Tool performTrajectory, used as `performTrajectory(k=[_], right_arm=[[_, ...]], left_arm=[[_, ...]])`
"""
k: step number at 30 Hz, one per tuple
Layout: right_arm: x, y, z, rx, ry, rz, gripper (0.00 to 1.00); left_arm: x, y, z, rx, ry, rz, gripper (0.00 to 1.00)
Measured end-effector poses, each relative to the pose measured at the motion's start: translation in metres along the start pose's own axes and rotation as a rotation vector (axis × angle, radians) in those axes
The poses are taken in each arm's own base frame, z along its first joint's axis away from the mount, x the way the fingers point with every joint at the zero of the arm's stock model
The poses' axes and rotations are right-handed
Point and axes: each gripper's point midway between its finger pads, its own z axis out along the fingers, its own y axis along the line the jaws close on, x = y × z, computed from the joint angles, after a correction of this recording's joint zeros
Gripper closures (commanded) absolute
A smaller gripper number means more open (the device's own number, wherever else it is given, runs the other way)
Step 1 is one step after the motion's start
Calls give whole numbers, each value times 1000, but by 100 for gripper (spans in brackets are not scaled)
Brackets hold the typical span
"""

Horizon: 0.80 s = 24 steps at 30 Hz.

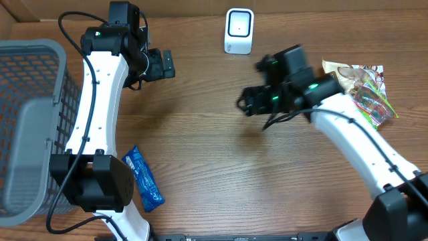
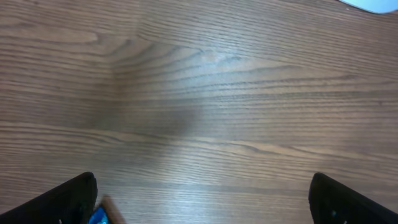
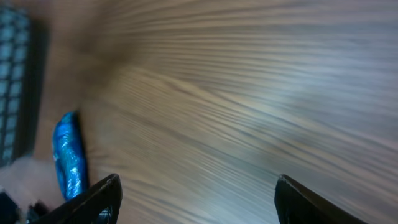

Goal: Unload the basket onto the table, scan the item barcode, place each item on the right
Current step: 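Raise the right gripper and move the left gripper toward the blue bar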

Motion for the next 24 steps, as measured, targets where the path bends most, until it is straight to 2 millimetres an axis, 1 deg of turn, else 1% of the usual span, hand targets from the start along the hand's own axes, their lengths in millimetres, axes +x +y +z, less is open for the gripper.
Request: performTrajectory(k=[3,5,6,7,9,10,12,14,16,17,19,22,24], right_arm=[[9,39,15,-56,7,-97,21],[15,66,25,-99,9,-160,21],[18,76,30,-115,10,-186,21],[24,88,38,-132,22,-213,20],[34,100,51,-145,45,-245,20],[43,105,61,-141,69,-261,20],[52,105,73,-116,96,-266,20],[55,98,80,-78,103,-249,20],[47,87,79,-46,85,-225,20],[38,75,76,-24,67,-193,20],[27,53,71,13,50,-138,20],[4,1,56,70,19,-12,20],[-9,-33,42,94,-8,74,20]], left_arm=[[3,-4,-3,22,17,-2,0],[4,-4,-12,24,29,-5,0],[2,-4,-21,24,25,-9,0],[-2,-4,-34,26,8,-13,0],[-7,0,-63,22,-23,-25,0],[-8,4,-83,18,-46,-34,0],[-4,8,-110,13,-69,-46,0],[-1,13,-132,10,-105,-55,0],[3,12,-142,12,-124,-52,0],[7,9,-143,11,-122,-47,0],[16,6,-140,4,-98,-47,0],[40,7,-125,-34,-18,-77,0],[62,13,-112,-74,52,-115,0]])
